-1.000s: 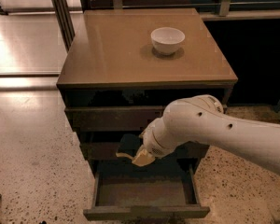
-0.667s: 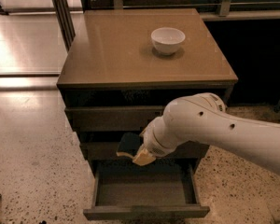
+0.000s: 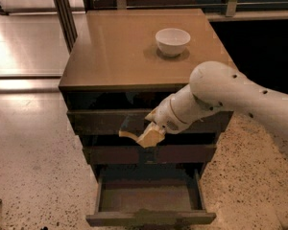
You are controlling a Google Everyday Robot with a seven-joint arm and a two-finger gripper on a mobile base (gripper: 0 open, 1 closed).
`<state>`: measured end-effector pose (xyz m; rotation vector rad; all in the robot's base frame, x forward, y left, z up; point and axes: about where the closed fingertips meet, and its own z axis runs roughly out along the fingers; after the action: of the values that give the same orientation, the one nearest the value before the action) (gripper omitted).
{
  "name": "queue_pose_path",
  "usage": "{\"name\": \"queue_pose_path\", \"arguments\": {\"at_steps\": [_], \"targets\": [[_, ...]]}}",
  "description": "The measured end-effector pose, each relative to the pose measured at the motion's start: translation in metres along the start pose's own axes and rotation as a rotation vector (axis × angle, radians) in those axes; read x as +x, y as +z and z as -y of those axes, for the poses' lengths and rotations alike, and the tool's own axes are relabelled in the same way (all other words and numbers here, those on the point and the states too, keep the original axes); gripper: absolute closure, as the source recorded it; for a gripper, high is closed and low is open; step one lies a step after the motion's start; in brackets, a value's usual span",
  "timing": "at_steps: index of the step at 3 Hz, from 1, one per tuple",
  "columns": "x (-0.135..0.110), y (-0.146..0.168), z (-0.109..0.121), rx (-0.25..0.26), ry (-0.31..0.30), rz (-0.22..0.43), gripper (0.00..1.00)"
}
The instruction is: Pick sponge from bottom drawer and place on counter
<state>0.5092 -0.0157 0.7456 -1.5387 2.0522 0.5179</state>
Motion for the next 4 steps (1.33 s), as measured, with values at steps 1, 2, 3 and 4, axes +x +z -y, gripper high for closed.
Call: {"name": "queue_pose_path", "arguments": {"at_steps": [1, 2, 3, 4], "targets": [[-0.021, -0.024, 0.013, 0.018, -0.013, 0.025, 1.0], [-0.021, -0.024, 0.013, 0.018, -0.013, 0.025, 1.0], [-0.038, -0.041, 0.017, 0.019, -0.006, 0.048, 1.0], [-0.068, -0.077, 0.037, 0.053, -0.024, 0.054, 1.0]]}}
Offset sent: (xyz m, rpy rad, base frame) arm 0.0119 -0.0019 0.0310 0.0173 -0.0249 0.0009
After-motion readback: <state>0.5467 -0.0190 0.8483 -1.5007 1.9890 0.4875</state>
